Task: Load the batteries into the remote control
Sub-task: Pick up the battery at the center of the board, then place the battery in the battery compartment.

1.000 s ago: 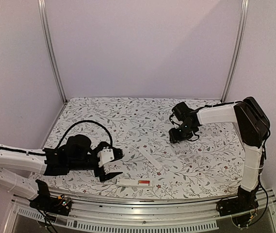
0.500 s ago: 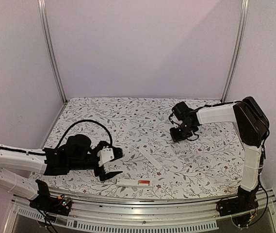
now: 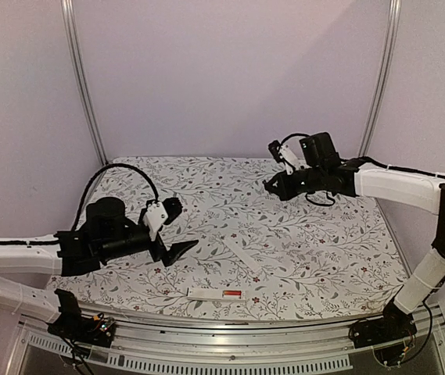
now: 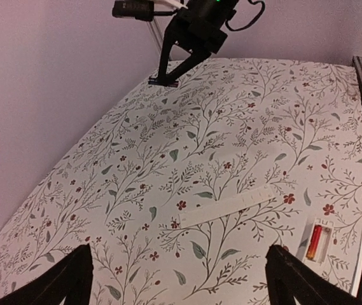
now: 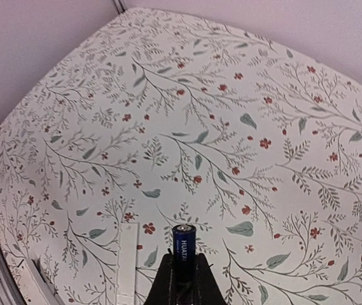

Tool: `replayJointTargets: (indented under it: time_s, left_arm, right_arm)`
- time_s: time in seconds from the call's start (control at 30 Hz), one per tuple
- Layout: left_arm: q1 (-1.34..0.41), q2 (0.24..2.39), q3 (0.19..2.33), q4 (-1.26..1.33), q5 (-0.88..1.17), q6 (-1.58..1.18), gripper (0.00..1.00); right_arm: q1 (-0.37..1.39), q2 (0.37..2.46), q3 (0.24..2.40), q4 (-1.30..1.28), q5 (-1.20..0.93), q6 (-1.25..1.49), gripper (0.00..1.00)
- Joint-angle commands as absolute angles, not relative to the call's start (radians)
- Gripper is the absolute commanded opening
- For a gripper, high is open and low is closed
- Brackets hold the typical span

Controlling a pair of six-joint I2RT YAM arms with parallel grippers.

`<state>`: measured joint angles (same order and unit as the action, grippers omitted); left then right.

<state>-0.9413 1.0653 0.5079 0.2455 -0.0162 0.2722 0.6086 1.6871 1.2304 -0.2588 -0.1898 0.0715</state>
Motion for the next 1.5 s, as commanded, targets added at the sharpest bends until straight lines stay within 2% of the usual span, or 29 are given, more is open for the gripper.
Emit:
replayJointTargets:
  time_s: [0.0,0.1,0.27,0.43,0.5,0.67,0.77,0.9,1.13,1.2,1.47]
  left_arm:
    - [-0.932,1.005,0.518,0.379,-0.05,0.183,0.93]
    - [-0.93,0.996,0.52,0.489,-0.051,0.101,0.89]
    - [-0.931,1.069,0.591,0.625,-0.012,0.013,0.8]
    - [-0.934,1.135,0.654,0.579,0.101,0.041,0.77]
    - [-0.939,1.137,0.669,0.461,0.121,0.111,0.78]
    - [-0.963,1.123,0.713,-0.025,0.149,0.382,0.93]
    - [-0.967,1.095,0.674,-0.172,0.181,0.481,0.96]
    - [-0.974,1.083,0.569,-0.141,0.203,0.554,0.98]
    - [-0.978,1.207,0.477,-0.019,0.265,0.577,0.98]
    - [-0.983,1.224,0.456,0.051,0.282,0.563,0.97]
    - [-1.02,1.336,0.481,0.053,0.212,0.584,0.95]
  right_arm:
    - [0.628,1.526,1.122,-0.005,-0.421,0.011,0.0]
    - [0.654,1.451,1.065,0.129,-0.544,-0.045,0.0]
    - [0.689,1.407,1.057,0.199,-0.662,-0.182,0.0]
    - [0.7,1.408,1.097,0.13,-0.707,-0.179,0.0]
    - [0.722,1.401,1.091,0.073,-0.679,-0.193,0.0]
    - [0.847,1.373,0.964,0.043,-0.675,-0.221,0.0]
    - [0.893,1.383,0.893,0.046,-0.687,-0.227,0.0]
    - [0.97,1.391,0.808,0.13,-0.645,-0.22,0.0]
    - [1.06,1.54,0.727,0.335,-0.604,-0.142,0.0]
    - [1.08,1.603,0.736,0.355,-0.602,-0.131,0.0]
    - [1.088,1.731,0.748,0.358,-0.562,-0.168,0.0]
